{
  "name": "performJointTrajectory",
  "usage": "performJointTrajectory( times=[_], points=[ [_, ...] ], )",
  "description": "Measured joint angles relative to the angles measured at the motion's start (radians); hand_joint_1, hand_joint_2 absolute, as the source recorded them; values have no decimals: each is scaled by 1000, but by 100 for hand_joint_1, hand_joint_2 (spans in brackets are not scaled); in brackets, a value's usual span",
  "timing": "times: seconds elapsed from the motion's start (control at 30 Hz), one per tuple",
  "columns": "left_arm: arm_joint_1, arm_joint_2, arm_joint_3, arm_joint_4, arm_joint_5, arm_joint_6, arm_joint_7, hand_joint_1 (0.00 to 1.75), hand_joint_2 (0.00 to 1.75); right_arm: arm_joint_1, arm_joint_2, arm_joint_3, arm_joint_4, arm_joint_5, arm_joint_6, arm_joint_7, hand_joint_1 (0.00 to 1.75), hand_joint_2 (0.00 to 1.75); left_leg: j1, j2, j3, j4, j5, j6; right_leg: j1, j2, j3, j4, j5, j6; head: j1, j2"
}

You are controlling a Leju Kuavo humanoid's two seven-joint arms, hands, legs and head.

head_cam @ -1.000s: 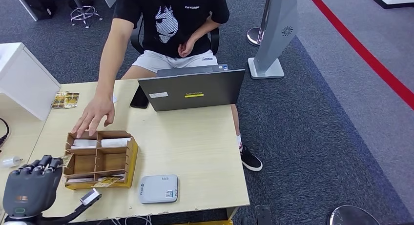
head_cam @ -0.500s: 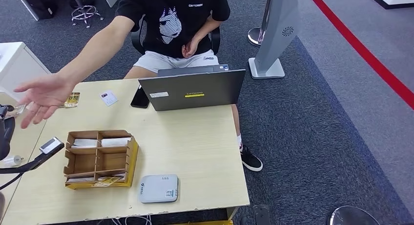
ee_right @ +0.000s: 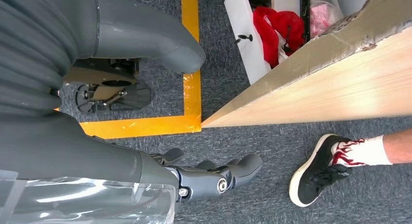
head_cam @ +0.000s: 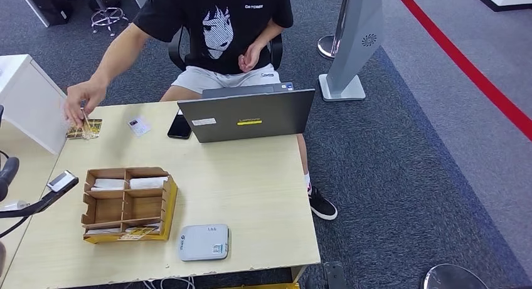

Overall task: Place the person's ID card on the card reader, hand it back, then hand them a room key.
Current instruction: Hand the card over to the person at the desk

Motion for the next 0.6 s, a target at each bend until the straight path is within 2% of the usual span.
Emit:
performJointTrajectory(
  times=[0.2, 0.37, 0.6],
  points=[
    [38, -18, 1, -56, 2, 96, -13, 0, 175, 0, -1, 0, 1, -7, -3, -1, 0, 175, 0, 0, 0, 0, 0, 0, 0, 0, 0, 0, 0, 0, 0, 0],
    [127, -71, 1, -188, 7, 208, -35, 0, 175, 2, -1, 0, 1, -23, -4, -9, 0, 175, -1, 1, 0, 0, -2, 0, -1, 1, 0, 0, -1, 1, 0, 0],
    [176, -106, 1, -269, 6, 217, -37, 0, 175, 2, -1, 0, 1, -24, -4, -10, 0, 175, -1, 0, 0, 0, -2, 0, -1, 0, 0, 0, -1, 1, 0, 0]
  ],
)
